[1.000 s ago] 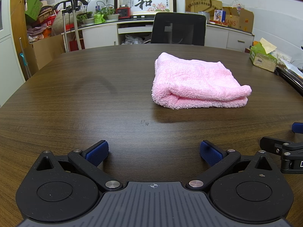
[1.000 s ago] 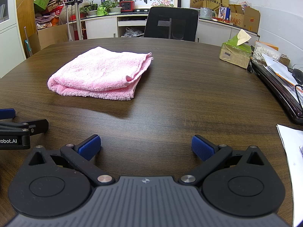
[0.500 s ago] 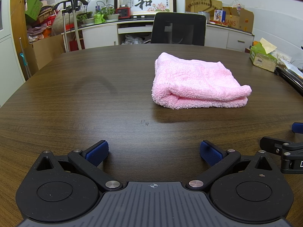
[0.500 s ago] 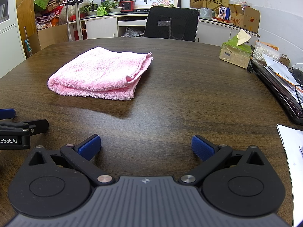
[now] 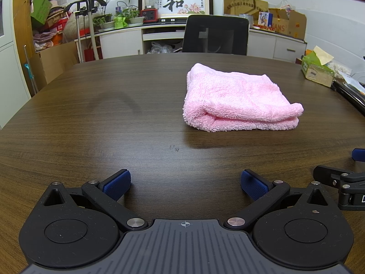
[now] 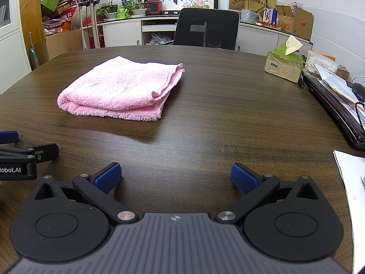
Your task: Fold towel
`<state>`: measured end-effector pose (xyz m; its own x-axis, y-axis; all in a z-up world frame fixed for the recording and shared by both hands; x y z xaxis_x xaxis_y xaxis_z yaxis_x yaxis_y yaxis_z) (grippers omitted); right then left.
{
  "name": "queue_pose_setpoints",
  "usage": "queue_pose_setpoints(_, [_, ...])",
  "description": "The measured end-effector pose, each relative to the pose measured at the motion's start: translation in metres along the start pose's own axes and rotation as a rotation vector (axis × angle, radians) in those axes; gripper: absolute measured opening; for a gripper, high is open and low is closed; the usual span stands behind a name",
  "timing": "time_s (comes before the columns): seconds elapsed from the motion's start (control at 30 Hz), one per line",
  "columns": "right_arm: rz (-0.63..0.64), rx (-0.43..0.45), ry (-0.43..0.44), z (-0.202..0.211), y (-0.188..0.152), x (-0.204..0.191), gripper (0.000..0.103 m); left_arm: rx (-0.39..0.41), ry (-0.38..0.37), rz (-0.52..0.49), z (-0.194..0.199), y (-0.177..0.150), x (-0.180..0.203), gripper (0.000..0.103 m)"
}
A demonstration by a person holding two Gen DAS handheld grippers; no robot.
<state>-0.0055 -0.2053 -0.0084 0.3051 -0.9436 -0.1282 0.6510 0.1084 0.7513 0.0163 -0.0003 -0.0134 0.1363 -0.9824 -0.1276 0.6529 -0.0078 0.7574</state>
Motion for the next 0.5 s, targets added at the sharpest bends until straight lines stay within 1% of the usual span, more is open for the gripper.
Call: queue_pose_setpoints(0.5, [0.006, -0.001, 0.009, -0.0006, 0.0010, 0.0019, 0.103, -0.001, 0.006, 0.005, -0.0002, 0.0002, 0.0027, 0.103])
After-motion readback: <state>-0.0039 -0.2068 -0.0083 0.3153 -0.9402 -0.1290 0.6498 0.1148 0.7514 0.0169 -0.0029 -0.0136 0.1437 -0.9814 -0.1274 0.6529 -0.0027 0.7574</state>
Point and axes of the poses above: each gripper's, at about its wrist camera, not at the fingertips, and z roughly against the way its jaws point, x to its right, y to its top, the point moved 2 cm from there along -z, roughly the way its jaws point, and after that the axes turned 10 degrees about y, right-handed, at the moved point
